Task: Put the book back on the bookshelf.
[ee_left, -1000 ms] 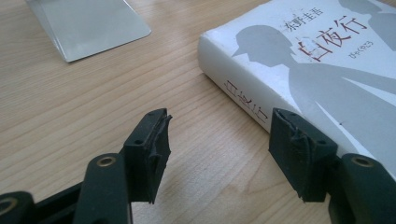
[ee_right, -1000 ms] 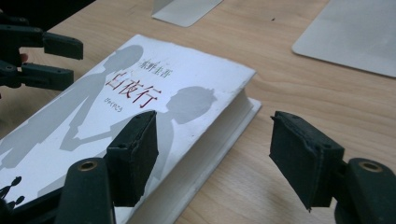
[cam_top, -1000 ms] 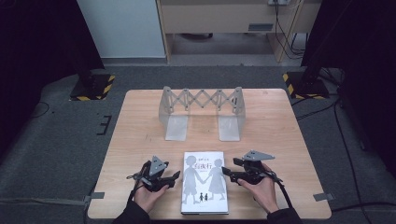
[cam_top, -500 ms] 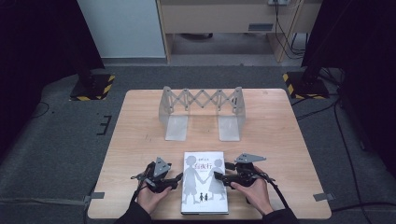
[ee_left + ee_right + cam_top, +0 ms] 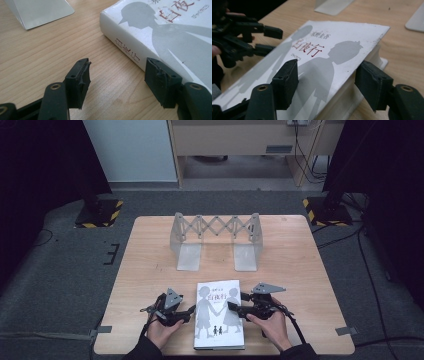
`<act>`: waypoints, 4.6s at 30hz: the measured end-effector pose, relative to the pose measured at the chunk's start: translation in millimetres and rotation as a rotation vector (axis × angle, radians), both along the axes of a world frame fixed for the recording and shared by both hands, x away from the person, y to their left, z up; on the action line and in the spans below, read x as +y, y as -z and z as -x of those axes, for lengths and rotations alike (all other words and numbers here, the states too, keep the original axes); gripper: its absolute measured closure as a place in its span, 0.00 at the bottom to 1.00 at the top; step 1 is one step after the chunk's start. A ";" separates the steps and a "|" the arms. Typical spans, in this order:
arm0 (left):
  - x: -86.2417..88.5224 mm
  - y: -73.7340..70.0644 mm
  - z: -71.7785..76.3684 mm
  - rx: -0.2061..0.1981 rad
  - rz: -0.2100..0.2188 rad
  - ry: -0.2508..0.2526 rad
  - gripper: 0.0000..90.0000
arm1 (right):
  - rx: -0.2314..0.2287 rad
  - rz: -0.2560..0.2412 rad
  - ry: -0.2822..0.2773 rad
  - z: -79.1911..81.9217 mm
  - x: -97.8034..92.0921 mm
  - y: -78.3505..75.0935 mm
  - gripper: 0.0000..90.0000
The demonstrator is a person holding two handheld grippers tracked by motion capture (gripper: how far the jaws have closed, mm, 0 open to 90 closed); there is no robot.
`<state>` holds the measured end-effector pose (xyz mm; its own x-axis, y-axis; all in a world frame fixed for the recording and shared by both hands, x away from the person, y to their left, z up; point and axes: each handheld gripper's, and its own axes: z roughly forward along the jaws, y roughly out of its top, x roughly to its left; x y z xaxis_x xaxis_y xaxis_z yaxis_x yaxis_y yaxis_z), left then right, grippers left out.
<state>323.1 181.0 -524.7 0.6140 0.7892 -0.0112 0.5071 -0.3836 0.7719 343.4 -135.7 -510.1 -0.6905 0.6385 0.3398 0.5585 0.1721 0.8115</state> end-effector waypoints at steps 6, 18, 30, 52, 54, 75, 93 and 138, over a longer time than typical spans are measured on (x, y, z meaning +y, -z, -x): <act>0.5 0.2 -0.5 0.005 -0.001 0.001 0.39 | -0.052 -0.039 -0.005 0.1 5.4 -8.1 0.37; 0.7 0.8 -1.0 0.009 0.000 -0.004 0.39 | -0.076 -0.072 -0.050 -2.3 10.8 -14.8 0.36; 0.9 1.6 -1.7 0.017 -0.008 -0.005 0.37 | -0.079 -0.102 -0.032 -2.6 8.4 -21.1 0.36; 0.6 1.6 -1.0 0.021 -0.019 -0.001 0.35 | -0.007 0.045 -0.026 11.2 -0.3 2.4 0.37; 0.7 1.6 -1.1 0.021 -0.020 -0.001 0.35 | -0.006 0.039 -0.029 10.7 -1.3 0.8 0.39; 0.6 2.1 -1.9 0.022 -0.026 -0.002 0.35 | 0.019 -0.050 -0.080 7.9 14.6 -9.0 0.40; 0.4 2.6 -2.2 0.025 -0.034 -0.002 0.35 | -0.092 -0.053 -0.074 6.9 7.0 -30.4 0.36; 8.8 -8.9 -3.1 0.042 0.332 0.029 0.29 | 0.263 -0.269 -0.051 -7.0 10.6 -4.0 0.83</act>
<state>326.2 189.8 -515.8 0.6300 0.7202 -0.2905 0.5332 -0.1292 0.8361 350.4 -125.1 -506.1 -0.5859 0.4694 0.6606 0.7500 0.0055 0.6614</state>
